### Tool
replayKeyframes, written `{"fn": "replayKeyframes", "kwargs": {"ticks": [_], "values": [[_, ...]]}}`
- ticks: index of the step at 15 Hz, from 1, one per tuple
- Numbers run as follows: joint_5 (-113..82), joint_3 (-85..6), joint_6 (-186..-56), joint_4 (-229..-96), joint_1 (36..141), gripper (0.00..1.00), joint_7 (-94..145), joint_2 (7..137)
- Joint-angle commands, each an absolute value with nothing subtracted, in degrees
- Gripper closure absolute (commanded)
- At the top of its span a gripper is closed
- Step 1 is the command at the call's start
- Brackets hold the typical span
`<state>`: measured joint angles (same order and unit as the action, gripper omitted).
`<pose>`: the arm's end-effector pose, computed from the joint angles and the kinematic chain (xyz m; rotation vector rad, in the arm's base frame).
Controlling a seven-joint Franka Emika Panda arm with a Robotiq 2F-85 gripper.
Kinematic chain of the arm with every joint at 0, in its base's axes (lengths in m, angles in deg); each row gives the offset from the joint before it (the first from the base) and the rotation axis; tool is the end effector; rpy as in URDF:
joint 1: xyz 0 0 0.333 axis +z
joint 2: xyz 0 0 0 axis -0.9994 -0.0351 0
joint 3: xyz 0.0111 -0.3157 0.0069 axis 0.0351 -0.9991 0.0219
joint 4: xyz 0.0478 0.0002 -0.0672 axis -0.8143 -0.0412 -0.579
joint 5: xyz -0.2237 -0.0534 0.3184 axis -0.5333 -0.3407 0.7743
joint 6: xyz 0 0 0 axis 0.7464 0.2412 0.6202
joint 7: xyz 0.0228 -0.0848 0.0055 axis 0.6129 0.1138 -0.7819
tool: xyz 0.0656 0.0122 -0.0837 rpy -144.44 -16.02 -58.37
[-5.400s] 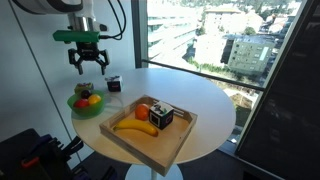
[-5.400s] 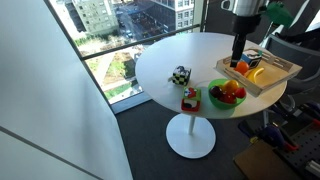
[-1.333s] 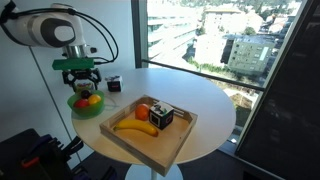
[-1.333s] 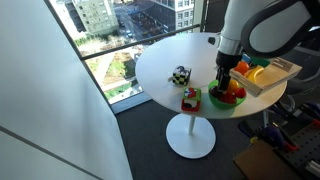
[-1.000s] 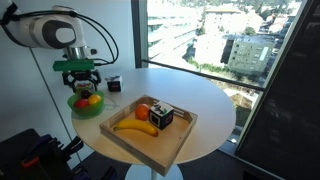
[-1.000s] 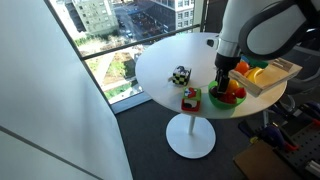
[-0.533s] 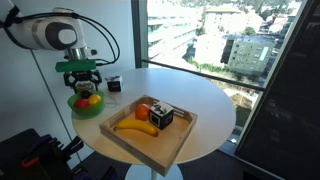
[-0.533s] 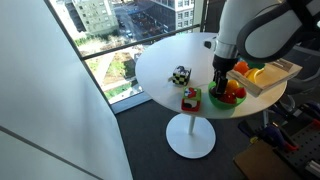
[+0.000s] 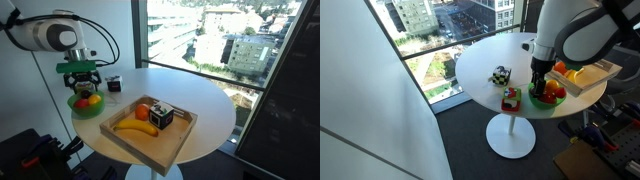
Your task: Remove the plum from the green bowl and place it in the wooden tray
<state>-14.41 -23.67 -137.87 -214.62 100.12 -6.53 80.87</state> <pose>0.4228 0.1903 0.2264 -2.8065 -1.3865 0.0109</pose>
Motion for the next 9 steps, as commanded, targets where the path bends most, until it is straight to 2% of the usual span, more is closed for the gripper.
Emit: {"fn": "replayKeyframes", "kwargs": {"ticks": [1, 9], "values": [[-16.6, -23.2, -138.4, -214.0, 99.2, 0.0, -5.3, 80.7], [-17.0, -23.6, -138.6, -214.2, 98.3, 0.0, -5.1, 80.5]]}}
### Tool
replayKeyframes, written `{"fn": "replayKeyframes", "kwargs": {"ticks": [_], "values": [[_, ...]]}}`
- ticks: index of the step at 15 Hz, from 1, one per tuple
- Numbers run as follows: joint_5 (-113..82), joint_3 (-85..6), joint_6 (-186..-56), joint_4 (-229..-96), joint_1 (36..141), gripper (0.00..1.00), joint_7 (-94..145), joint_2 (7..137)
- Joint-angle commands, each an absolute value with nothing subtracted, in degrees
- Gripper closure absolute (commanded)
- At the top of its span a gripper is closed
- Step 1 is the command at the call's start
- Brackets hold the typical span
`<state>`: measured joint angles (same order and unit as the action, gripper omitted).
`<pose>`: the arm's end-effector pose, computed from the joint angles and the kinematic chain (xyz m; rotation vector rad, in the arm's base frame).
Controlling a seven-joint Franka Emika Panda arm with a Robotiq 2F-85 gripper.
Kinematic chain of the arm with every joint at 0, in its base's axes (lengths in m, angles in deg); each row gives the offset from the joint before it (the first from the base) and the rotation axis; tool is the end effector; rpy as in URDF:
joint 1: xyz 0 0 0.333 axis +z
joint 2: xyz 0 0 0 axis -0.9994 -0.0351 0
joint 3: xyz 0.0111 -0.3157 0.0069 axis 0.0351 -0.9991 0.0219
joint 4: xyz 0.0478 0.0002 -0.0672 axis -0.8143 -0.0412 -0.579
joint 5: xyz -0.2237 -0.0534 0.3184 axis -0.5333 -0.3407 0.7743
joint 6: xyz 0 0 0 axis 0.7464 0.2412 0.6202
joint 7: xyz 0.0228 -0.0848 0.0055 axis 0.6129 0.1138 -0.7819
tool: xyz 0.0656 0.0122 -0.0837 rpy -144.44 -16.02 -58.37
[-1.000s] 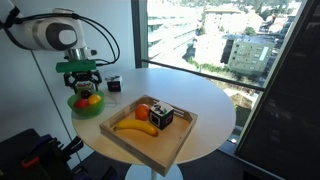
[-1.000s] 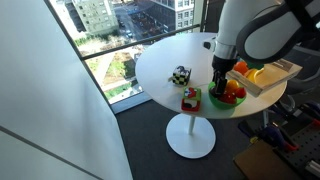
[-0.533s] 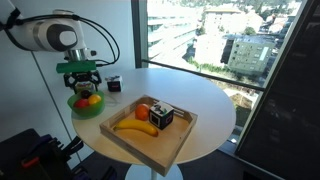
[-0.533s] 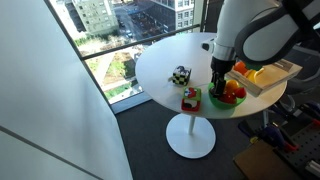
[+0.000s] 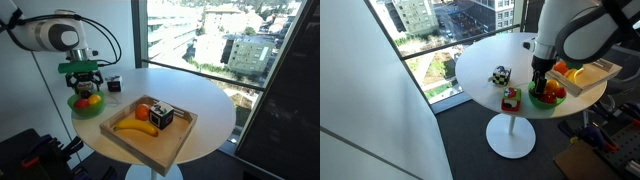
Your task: Remove the plum from the green bowl and place it in the wooden tray
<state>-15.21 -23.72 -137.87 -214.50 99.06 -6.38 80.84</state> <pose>0.4270 0.1827 0.2269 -2.8192 -1.3758 0.0084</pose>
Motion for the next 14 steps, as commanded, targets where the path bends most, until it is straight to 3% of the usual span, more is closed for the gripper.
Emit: {"fn": "replayKeyframes", "kwargs": {"ticks": [1, 8, 9, 10, 14], "values": [[-17.1, -23.6, -138.5, -214.2, 98.2, 0.0, -5.1, 80.4], [-17.1, -23.6, -138.4, -213.8, 98.0, 0.0, -5.1, 79.7], [-17.2, -23.6, -138.4, -213.8, 98.0, 0.22, -5.1, 79.6], [-17.1, -23.5, -138.4, -213.7, 98.0, 0.25, -5.1, 79.6], [-17.3, -23.5, -138.2, -213.7, 98.1, 0.6, -5.0, 79.6]]}}
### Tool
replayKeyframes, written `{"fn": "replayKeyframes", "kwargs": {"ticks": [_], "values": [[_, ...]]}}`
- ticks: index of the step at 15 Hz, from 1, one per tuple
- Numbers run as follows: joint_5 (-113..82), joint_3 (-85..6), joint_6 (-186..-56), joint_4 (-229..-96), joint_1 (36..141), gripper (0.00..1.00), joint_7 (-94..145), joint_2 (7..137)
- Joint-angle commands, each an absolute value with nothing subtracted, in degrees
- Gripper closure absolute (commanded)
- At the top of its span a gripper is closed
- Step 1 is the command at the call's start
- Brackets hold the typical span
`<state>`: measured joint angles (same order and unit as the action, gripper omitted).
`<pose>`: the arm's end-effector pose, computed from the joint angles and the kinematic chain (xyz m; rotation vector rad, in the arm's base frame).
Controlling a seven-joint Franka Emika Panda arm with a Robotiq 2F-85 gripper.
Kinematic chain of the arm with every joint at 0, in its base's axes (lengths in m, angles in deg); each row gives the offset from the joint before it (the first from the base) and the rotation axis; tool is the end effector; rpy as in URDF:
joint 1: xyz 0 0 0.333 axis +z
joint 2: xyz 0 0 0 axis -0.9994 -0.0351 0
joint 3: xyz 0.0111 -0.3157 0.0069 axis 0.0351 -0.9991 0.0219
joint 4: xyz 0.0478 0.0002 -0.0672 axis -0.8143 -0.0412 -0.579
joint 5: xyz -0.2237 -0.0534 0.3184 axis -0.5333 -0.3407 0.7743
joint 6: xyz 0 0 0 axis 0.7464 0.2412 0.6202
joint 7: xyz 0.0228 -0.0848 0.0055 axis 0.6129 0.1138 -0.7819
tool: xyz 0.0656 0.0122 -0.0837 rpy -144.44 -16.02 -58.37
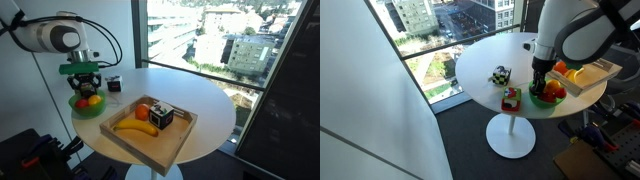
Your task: Remove the plum from the green bowl and place it in the wooden tray
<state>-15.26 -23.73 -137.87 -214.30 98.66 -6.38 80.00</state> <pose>0.4281 0.1799 0.2214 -2.8207 -1.3652 0.0251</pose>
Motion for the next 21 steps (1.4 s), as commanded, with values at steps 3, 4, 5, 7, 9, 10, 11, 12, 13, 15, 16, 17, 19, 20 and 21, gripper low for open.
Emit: {"fn": "replayKeyframes", "kwargs": {"ticks": [3, 4, 5, 7, 9, 10, 11, 12, 13, 15, 16, 17, 19, 20, 21], "values": [[-17.2, -23.4, -137.8, -213.8, 98.1, 0.68, -4.9, 80.5], [-16.9, -23.4, -137.5, -213.9, 98.0, 0.68, -5.1, 80.8], [-16.4, -23.3, -137.0, -213.9, 97.9, 0.68, -5.2, 81.2], [-16.2, -23.2, -136.1, -213.7, 97.9, 0.68, -5.2, 81.9], [-15.7, -23.1, -135.4, -213.6, 97.8, 0.68, -5.5, 82.4], [-15.1, -23.0, -135.0, -213.5, 97.7, 0.68, -5.8, 82.8], [-15.1, -23.1, -134.7, -213.5, 97.7, 0.68, -5.7, 83.1], [-14.7, -23.1, -134.3, -213.5, 97.7, 0.68, -5.9, 83.6], [-14.5, -23.2, -134.0, -213.5, 97.7, 0.68, -5.9, 84.0], [-13.6, -23.3, -133.2, -213.4, 97.5, 0.68, -6.1, 85.0], [-12.9, -23.4, -132.6, -213.4, 97.4, 0.68, -6.2, 85.5], [-12.3, -23.5, -131.9, -213.3, 97.3, 0.68, -6.2, 86.1], [-10.5, -23.8, -130.4, -213.1, 97.0, 0.68, -6.6, 87.3], [-9.7, -24.1, -129.5, -213.1, 96.9, 0.68, -6.5, 87.9], [-9.1, -24.4, -128.6, -213.0, 96.7, 0.68, -6.5, 88.5]]}}
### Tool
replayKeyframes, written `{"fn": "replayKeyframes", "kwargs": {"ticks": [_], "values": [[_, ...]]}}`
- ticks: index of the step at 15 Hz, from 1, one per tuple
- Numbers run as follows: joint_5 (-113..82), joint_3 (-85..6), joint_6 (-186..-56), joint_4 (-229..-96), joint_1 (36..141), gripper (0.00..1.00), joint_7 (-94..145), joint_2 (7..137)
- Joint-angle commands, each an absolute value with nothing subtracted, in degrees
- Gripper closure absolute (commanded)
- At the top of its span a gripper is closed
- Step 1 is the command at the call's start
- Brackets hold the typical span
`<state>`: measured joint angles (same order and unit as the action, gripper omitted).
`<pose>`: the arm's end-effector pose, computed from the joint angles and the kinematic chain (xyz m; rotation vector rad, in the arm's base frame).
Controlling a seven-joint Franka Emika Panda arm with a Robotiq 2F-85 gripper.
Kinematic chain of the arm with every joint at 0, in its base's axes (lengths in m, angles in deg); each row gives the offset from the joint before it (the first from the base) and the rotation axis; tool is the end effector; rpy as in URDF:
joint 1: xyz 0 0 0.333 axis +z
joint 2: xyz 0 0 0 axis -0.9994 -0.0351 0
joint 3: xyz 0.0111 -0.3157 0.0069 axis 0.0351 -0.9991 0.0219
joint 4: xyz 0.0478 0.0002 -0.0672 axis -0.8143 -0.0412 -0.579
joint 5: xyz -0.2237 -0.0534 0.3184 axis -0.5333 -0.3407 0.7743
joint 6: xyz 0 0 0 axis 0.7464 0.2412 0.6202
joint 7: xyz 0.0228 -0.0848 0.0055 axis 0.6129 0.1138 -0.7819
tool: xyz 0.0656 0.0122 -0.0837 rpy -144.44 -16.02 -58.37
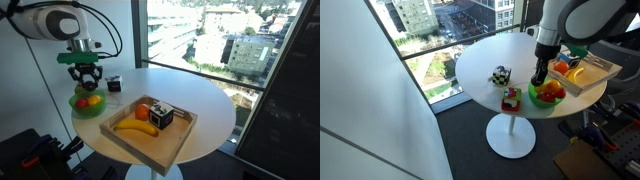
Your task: Remove the plum from the green bowl and place it in the wooden tray
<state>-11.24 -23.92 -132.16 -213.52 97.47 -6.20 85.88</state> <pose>0.4370 0.1677 0.2644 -2.8650 -1.2369 0.0025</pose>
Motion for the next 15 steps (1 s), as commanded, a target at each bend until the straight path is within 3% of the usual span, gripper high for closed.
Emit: {"fn": "replayKeyframes", "kwargs": {"ticks": [1, 15], "values": [[-8.8, -24.9, -127.5, -212.9, 96.5, 0.68, -6.3, 89.2], [-9.4, -32.8, -115.5, -213.6, 92.7, 0.68, -1.0, 98.7]]}}
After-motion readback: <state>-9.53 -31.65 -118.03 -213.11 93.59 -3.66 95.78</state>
